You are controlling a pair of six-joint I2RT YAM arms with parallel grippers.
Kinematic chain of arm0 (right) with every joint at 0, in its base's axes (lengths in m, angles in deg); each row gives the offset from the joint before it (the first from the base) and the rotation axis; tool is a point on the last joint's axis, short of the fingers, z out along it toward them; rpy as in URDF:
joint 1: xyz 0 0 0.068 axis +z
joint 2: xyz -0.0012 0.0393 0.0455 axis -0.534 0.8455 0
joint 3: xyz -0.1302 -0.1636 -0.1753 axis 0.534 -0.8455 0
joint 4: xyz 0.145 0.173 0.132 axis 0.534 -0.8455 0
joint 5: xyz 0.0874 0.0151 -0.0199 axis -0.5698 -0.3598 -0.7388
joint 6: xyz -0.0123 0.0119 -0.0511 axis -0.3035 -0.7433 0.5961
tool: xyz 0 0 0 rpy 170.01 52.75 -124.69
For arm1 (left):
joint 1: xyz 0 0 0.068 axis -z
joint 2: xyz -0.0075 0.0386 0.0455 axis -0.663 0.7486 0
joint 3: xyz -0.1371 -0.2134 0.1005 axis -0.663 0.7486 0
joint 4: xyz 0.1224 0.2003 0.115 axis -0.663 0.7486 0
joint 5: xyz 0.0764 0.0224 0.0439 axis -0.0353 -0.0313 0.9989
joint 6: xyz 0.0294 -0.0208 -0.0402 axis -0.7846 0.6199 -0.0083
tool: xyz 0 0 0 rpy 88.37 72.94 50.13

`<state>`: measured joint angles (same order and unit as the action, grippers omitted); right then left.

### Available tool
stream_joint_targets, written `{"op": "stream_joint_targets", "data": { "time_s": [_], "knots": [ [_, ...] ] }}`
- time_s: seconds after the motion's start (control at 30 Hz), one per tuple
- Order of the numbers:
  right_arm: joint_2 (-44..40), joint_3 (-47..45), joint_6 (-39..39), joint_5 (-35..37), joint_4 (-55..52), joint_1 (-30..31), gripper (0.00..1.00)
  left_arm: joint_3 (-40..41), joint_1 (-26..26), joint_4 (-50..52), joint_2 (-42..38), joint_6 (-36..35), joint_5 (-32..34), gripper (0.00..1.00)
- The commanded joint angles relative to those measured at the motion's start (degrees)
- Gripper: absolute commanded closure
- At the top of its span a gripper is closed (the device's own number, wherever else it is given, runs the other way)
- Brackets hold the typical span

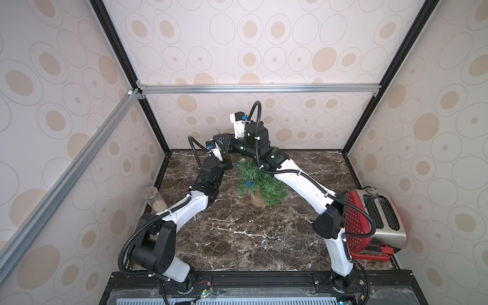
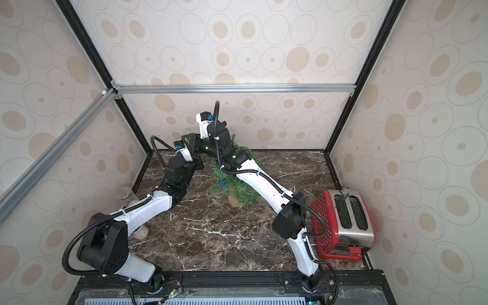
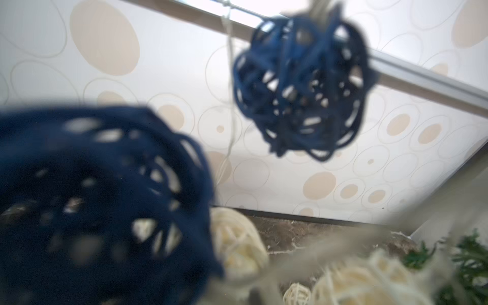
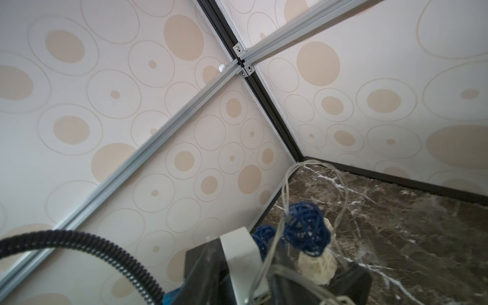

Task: Remove string lights from the small christmas tree
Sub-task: Remove the light string from the Christmas tree.

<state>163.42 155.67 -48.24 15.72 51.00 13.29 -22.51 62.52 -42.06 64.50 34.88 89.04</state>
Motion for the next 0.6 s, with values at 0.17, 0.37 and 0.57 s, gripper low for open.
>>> {"op": "stream_joint_targets", "data": {
  "time_s": [0.17,0.37,0.57],
  "knots": [
    [-5.7,-3.2,3.9,-3.1,-2.2,-1.7,0.4,-12.7,-3.3,8.1,1.1,4.4,-0.1,1.0],
    [-12.8,-12.4,6.0,-3.8,1.3,-3.2,0.34,-22.1,-4.8,16.7,4.7,3.3,1.8,1.0],
    [-18.3,-19.1,6.4,-4.1,3.7,-4.2,0.33,-28.2,-5.9,19.7,7.5,2.7,3.8,1.0]
  ]
}}
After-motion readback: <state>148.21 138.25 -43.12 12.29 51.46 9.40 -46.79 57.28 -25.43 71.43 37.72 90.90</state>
